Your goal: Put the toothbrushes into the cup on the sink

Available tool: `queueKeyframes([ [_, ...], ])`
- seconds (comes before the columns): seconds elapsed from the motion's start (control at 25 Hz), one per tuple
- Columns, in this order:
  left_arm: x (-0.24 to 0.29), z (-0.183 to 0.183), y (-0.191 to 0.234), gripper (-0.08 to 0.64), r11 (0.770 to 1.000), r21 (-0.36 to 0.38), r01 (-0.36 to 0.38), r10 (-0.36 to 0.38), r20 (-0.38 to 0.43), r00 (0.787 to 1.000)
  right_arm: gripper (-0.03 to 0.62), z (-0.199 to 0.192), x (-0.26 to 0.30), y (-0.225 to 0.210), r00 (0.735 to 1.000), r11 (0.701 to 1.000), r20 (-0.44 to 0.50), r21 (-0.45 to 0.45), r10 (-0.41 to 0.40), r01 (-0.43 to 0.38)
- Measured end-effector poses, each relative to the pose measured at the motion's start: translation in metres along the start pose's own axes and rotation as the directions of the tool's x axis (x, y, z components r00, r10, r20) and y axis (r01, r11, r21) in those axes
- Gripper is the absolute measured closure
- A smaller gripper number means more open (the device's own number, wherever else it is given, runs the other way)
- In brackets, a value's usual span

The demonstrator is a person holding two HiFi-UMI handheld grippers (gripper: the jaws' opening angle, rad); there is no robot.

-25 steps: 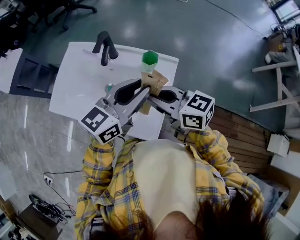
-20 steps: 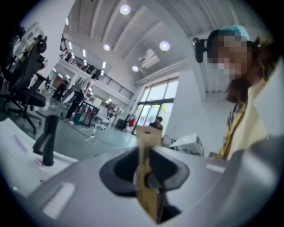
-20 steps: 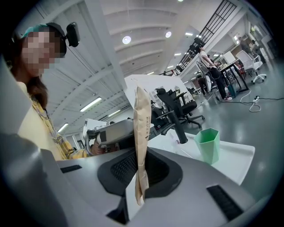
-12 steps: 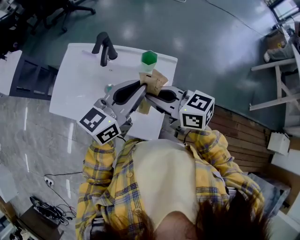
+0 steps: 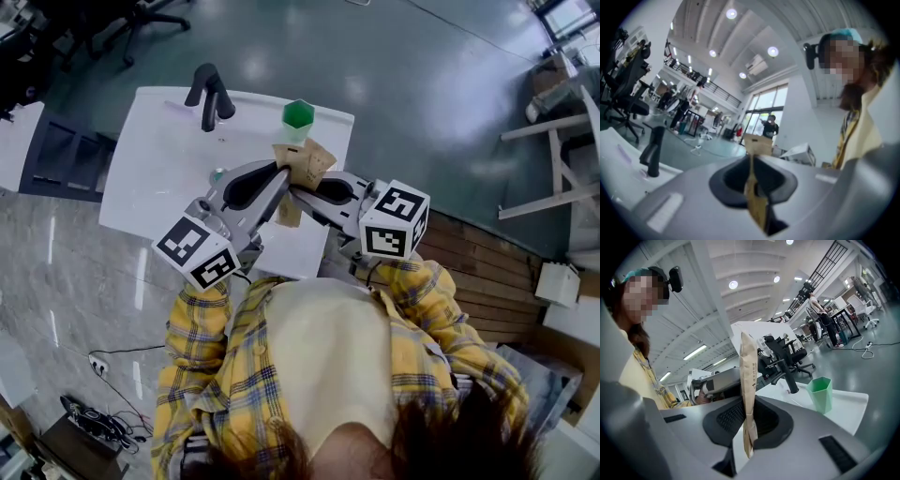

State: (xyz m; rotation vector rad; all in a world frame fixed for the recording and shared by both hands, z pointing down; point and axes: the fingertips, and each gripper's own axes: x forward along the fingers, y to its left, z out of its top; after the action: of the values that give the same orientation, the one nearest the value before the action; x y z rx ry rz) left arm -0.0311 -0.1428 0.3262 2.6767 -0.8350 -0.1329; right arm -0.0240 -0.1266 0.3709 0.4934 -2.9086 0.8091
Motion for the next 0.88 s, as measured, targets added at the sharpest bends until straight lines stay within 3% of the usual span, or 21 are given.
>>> queueKeyframes([
  [0.52,-0.001,0.002,-0.004,0.526,1.000,-0.011,0.009,-0.009,0.010,1.000,0.558,0.001,-0.013,0.000,0.999,1.000,0.029,-0.005,-0.026,0.026],
  [0.88,-0.006,0.011,0.011,0.526,0.999,-0.008,-0.043,0.043,0.039,0.998,0.560,0.006,-0.026,-0.012,0.995,0.997,0.068,0.009,-0.077,0.077],
])
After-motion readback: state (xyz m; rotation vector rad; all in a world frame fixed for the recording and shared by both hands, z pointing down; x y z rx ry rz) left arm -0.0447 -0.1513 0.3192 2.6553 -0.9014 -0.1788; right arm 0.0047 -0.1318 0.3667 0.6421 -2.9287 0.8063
